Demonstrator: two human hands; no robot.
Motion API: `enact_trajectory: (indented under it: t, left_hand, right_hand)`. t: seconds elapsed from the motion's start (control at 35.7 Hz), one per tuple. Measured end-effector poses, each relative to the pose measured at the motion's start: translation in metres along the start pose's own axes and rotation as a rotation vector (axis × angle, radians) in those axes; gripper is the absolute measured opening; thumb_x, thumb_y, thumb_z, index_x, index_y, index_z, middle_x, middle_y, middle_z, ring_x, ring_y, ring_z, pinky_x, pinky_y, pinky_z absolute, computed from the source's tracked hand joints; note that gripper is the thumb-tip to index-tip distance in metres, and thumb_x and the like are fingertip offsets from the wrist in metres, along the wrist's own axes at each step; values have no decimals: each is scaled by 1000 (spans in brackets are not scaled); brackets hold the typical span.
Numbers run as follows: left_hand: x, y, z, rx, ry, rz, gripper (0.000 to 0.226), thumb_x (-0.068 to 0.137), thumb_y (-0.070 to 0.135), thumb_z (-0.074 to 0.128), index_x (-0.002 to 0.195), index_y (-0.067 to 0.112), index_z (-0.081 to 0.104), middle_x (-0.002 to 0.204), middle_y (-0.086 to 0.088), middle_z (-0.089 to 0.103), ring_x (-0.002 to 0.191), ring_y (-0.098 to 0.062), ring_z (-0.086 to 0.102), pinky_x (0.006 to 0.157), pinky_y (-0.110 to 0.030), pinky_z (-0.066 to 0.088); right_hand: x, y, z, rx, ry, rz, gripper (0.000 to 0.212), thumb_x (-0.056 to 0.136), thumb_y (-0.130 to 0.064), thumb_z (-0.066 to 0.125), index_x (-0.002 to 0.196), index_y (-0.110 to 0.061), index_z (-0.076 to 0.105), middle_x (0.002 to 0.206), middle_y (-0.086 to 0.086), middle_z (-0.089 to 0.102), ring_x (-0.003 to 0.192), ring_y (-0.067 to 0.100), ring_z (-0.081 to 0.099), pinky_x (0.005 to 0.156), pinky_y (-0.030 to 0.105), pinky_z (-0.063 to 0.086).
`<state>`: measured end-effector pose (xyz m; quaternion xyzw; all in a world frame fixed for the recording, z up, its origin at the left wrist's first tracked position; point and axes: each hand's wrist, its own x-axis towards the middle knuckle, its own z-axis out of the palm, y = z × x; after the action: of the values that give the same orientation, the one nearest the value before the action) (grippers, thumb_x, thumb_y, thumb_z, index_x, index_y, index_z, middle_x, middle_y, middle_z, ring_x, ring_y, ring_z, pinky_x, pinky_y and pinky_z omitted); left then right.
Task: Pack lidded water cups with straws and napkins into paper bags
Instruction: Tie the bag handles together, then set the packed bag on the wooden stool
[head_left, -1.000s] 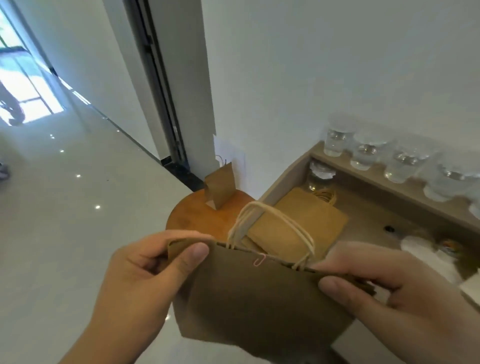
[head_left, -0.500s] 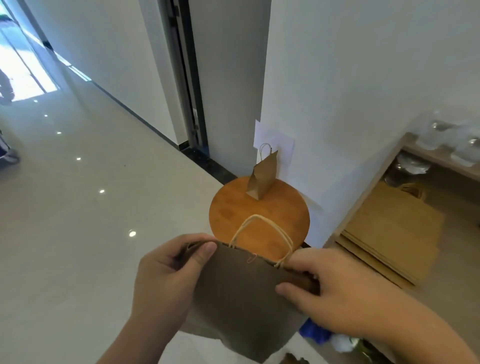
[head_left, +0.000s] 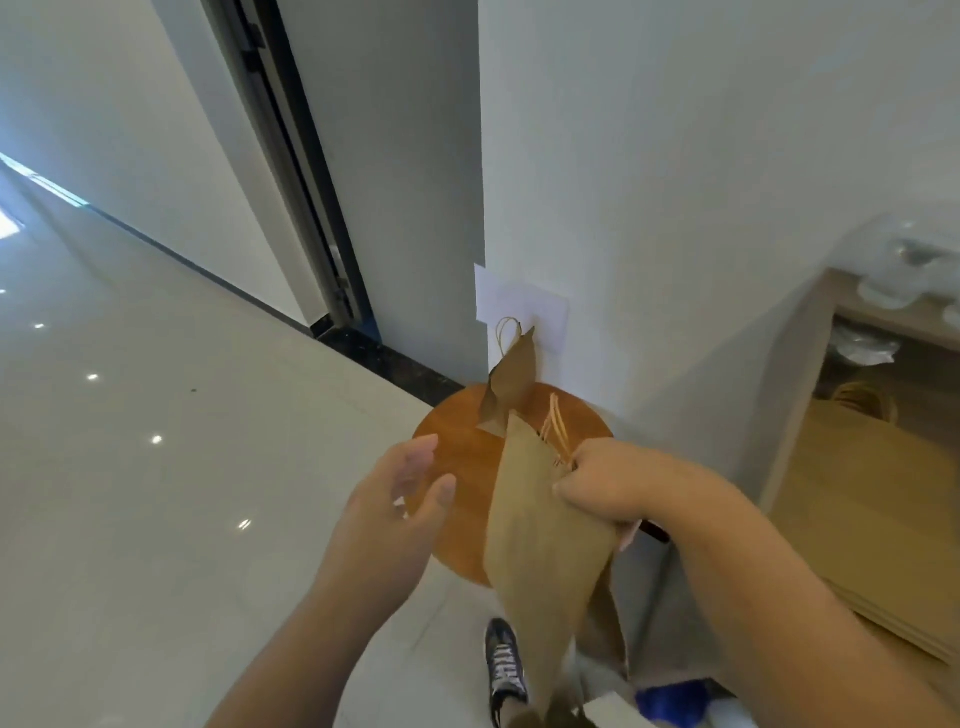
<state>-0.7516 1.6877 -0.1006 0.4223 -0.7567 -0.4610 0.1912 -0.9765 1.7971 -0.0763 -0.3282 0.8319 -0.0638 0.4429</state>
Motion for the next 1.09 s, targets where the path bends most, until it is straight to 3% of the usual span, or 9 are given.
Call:
enact_trajectory:
  t: [0.14,0.17,0.25,0.31,0.48,0.62,0.73,0.98,1.09]
  left_hand:
    - [81,5,-4,16,12,-50,25,102,43,63,122,55,54,117,35,61,101,9,60,69,-9,42]
    - [99,4,-2,26,7,-65,25,103,42,63,122,55,54,117,35,61,100,9,60,68,-9,41]
    - [119,8,-4,18,-6,-90,24,103,40,62,124,50,57,120,28,64,104,1,64,71,-11,44]
    - [151,8,-5,4,-9,-125,26,101,39,65,125,46,62,120,27,68,107,-5,68,74,-13,46]
    - [239,-2,-19,15,-16,-176,31,100,23,69,117,49,68,110,29,75,102,-3,73,81,-18,51]
    - [284,-18,-23,2,-19,-211,39,100,17,67,116,52,69,111,22,77,103,-12,76,90,-37,58]
    - [306,-31,-25,-8,-50,-227,43,99,15,67,114,55,68,111,20,77,103,-16,76,91,-40,57]
    - [343,-50,-41,37,-147,-187,34,98,21,70,122,45,67,113,23,74,104,-12,73,83,-21,53]
    - [362,-47,-46,138,-228,-104,30,101,34,63,126,50,59,122,34,62,106,1,65,76,-7,47]
  right_hand:
    - [112,-12,-43,130,53,212,20,99,0,59,84,4,71,55,14,71,42,20,70,40,25,53]
    - [138,-10,-50,168,71,242,18,98,2,61,83,3,72,59,15,73,46,22,72,42,27,56]
    - [190,5,-58,257,139,262,11,100,-3,60,99,-3,71,95,19,75,77,32,80,72,42,69]
    - [236,13,-72,331,191,322,4,98,-7,63,99,-7,68,97,17,73,81,31,79,80,47,68]
    - [364,27,-104,524,257,435,21,102,-7,56,121,-3,63,103,21,69,86,36,75,82,50,68]
    - [430,24,-108,666,222,472,38,105,-9,54,144,-8,53,117,21,66,90,35,75,86,47,67]
    - [460,22,-97,770,194,519,32,112,-22,52,136,-2,56,123,20,63,92,33,71,91,46,66]
    - [473,14,-74,797,230,471,48,111,-43,54,141,-5,57,127,18,64,111,35,69,97,48,63]
    - [446,1,-64,690,263,496,64,108,-53,55,152,-7,50,136,16,65,118,35,65,101,45,58]
